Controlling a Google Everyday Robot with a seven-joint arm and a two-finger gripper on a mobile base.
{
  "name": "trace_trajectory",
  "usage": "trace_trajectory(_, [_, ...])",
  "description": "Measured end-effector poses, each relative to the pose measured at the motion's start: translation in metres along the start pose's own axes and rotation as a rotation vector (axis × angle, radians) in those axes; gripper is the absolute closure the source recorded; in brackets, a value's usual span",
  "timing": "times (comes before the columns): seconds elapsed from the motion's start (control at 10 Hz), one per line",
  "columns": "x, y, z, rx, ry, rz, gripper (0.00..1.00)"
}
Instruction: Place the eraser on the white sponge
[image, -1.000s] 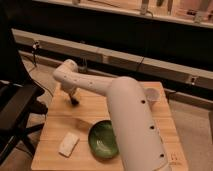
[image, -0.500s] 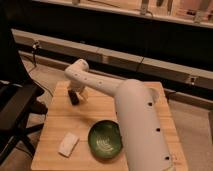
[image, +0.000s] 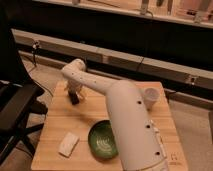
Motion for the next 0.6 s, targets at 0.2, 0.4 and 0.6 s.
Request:
trace_trajectory(0.2, [-0.006, -0.007, 0.010, -0.025, -0.015, -0.037, 0.20])
trace_trajectory(0.4, [-0.007, -0.002, 0.028, -0.062, -0.042, -0.032, 0.27])
trace_trajectory(0.6, [-0.007, 0.002, 0.033, -0.077, -0.050, -0.019, 0.47])
